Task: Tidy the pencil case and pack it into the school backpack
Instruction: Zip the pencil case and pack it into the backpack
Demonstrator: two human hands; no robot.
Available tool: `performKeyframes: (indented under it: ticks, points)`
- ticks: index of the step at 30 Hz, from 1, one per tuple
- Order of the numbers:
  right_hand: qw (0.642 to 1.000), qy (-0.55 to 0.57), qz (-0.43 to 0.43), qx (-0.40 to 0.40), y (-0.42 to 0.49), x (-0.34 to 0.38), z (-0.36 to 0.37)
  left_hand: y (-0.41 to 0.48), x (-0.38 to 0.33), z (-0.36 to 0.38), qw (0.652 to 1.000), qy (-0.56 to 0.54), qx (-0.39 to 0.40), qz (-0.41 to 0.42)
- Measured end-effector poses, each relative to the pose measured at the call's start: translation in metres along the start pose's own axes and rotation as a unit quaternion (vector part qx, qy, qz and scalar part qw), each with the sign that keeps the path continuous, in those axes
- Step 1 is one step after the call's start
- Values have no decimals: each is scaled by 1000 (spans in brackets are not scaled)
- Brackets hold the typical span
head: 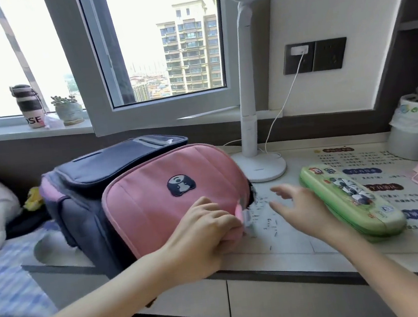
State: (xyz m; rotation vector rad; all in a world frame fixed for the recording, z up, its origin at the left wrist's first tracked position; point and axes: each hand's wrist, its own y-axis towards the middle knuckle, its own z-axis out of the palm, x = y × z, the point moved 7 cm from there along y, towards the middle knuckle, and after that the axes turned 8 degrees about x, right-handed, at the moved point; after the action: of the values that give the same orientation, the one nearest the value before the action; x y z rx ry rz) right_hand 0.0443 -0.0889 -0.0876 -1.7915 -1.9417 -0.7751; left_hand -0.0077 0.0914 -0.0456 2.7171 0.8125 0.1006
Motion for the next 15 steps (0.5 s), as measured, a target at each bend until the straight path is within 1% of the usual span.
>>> performKeyframes:
  ticks: [2,4,7,9,11,13,14,15]
  points:
    - [997,71,13,-1,-2,-3,-4,15,-18,0,999,-12,3,32]
    - [993,113,40,-21,-8,-14,-16,27,-27,7,998,-23,6,60]
    - [990,88,108,-34,-20,-51,-28,42,-38,25,994,-43,24,99]
    - [980,113,161,-32,-28,-77,-24,45,-37,34,993,-56,39,101]
    - [954,222,203,-16,-33,-93,-10,45,-32,37,993,-61,47,94]
    - [912,348,215,-3,-32,-93,5,40,-29,37,993,-42,66,91]
    - [900,380,214,-2,-30,-92,9,36,-28,35,993,-25,75,90]
    - [899,382,213,-2,-28,-92,12,32,-26,32,993,-4,77,87]
